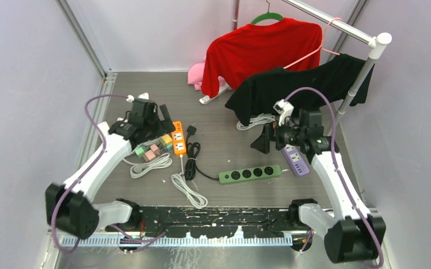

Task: Pull the plug off the socket
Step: Place the plug at the center of the board, then reset both arms

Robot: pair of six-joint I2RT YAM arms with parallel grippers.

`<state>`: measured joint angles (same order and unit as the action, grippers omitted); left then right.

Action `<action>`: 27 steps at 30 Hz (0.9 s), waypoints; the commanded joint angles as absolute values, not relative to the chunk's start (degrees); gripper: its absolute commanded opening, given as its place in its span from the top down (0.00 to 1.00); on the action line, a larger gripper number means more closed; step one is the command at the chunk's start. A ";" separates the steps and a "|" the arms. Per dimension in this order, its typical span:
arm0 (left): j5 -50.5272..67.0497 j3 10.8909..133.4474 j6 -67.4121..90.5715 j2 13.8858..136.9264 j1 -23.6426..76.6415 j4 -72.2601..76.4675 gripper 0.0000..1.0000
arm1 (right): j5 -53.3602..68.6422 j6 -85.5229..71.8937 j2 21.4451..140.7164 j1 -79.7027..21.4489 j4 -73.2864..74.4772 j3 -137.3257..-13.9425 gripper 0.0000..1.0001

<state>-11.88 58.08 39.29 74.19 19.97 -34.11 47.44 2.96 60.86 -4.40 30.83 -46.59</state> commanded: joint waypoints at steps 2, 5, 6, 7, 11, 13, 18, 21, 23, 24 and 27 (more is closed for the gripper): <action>9.31 59.83 33.45 57.94 19.70 -31.09 0.00 | 29.68 9.03 50.07 -2.56 31.71 -53.38 0.00; 16.28 61.96 31.47 50.13 19.69 -29.93 0.00 | 26.69 11.11 50.03 -2.55 37.67 -60.39 0.00; 17.28 63.29 30.97 48.07 19.69 -29.97 0.00 | 24.74 10.07 50.23 -2.49 39.21 -63.05 0.00; 17.82 64.80 30.58 46.10 19.64 -30.10 0.00 | 23.43 8.80 50.46 -2.54 40.71 -66.31 0.00; 17.29 71.53 29.83 41.65 19.69 -32.69 0.01 | 20.76 3.12 51.54 -2.55 48.11 -81.87 0.00; 16.97 75.00 29.35 40.95 19.70 -34.75 0.00 | 20.44 0.66 52.75 -2.55 51.10 -90.12 0.00; 17.63 79.89 29.41 40.20 19.69 -37.32 0.01 | 21.82 -2.36 55.31 -2.49 55.28 -105.02 0.00; 18.00 81.53 29.00 40.00 19.69 -38.77 0.00 | 23.19 -3.62 56.13 -2.53 56.60 -109.12 0.00; 17.92 82.17 28.69 39.84 19.75 -39.42 0.00 | 23.87 -3.95 56.29 -2.50 57.32 -110.81 0.00; 17.92 82.32 28.58 39.74 19.70 -39.66 0.01 | 24.14 -4.02 56.22 -2.54 57.57 -111.40 0.00; 18.06 82.44 28.36 39.43 19.70 -40.19 0.00 | 24.51 -4.20 56.03 -2.55 57.83 -112.01 0.00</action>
<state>16.53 80.47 29.61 39.46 19.97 -39.00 23.33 -2.22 54.63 -2.61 55.55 -110.93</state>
